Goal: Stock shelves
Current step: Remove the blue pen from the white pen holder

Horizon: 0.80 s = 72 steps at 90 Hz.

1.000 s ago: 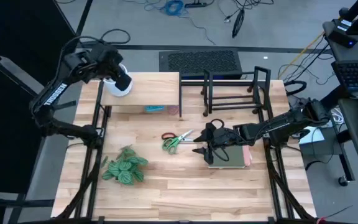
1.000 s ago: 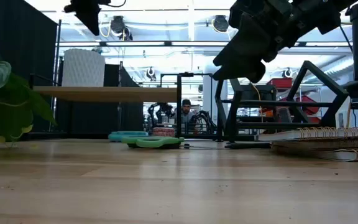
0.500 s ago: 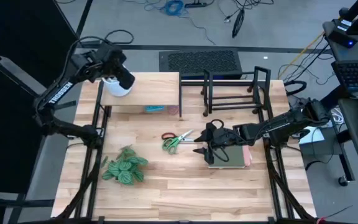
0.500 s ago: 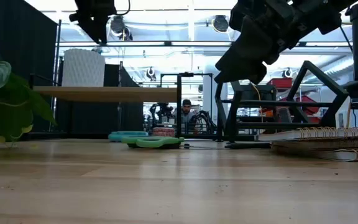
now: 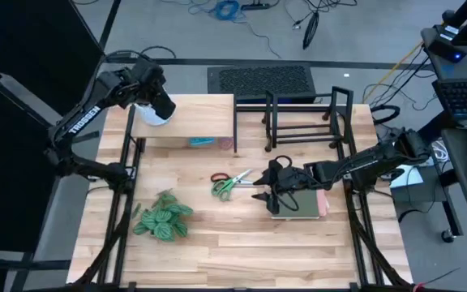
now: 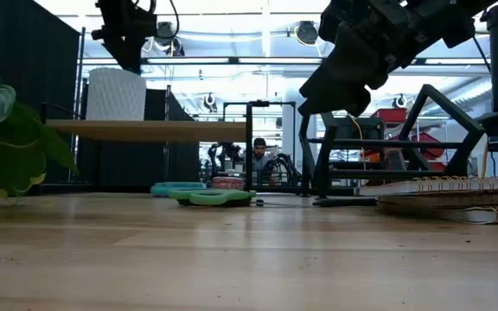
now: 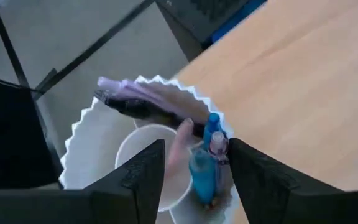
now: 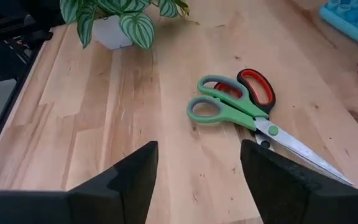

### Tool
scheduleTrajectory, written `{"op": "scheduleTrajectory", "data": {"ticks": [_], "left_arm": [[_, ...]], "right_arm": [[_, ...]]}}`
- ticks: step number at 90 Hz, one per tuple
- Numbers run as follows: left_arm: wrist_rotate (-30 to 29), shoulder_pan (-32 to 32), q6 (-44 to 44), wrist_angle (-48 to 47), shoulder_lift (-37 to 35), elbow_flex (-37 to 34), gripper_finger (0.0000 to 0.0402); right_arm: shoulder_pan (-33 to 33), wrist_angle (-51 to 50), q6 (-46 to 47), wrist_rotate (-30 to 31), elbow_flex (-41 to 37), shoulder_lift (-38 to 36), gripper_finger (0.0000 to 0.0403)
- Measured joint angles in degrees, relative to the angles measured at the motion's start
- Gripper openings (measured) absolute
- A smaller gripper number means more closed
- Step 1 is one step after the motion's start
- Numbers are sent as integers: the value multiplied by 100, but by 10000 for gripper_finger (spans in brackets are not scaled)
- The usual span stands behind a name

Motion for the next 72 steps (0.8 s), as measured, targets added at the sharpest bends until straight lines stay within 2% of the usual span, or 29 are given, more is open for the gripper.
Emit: {"op": "scheduleTrajectory", "data": {"ticks": [29, 57, 72], "left_arm": [[198, 0, 20, 218, -55, -67, 157], [199, 0, 18, 108, -85, -70, 56], [251, -4, 20, 61, -182, -70, 31]], "right_arm": [[0, 4, 5, 2, 0, 0, 212], [0, 2, 4, 2, 0, 0, 212], [0, 4, 4, 2, 0, 0, 212]]}}
